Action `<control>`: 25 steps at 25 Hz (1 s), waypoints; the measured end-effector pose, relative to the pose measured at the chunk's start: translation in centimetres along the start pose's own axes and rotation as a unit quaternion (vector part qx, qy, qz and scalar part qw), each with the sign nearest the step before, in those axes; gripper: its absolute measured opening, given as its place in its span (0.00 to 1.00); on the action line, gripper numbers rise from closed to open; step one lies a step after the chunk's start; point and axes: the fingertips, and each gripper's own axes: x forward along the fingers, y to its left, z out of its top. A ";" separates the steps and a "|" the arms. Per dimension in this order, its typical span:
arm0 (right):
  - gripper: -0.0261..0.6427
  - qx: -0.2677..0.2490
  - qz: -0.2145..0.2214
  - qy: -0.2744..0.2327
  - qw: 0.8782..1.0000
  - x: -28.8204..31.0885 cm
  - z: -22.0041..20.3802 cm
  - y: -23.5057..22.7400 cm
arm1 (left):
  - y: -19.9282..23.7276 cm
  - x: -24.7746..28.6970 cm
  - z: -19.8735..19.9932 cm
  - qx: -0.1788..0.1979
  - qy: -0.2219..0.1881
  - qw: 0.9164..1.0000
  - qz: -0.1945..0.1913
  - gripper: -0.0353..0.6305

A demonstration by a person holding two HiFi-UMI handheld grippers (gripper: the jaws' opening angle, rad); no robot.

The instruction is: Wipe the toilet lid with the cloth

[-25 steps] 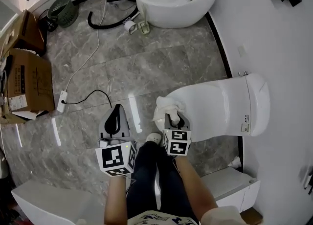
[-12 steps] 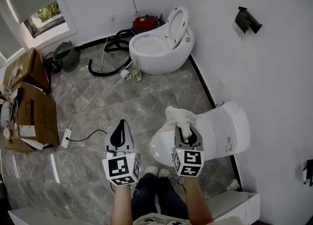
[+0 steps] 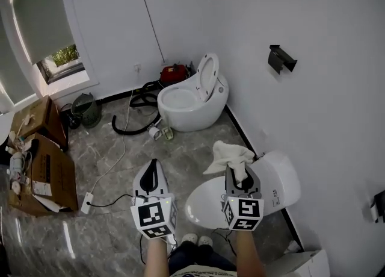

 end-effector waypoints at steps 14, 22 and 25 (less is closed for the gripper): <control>0.22 -0.010 -0.017 -0.071 0.997 -3.2 7.2 -1.7 | -1.3 -2.1 7.3 0.016 -0.061 0.998 -0.007 0.06; 0.22 -0.008 -0.027 -0.079 0.996 -3.7 7.8 -2.6 | -2.5 -2.1 7.7 0.020 -0.064 0.998 -0.020 0.06; 0.22 -0.013 -0.031 -0.081 0.996 -3.9 8.0 -2.7 | -2.6 -2.1 7.7 0.022 -0.064 0.997 -0.023 0.06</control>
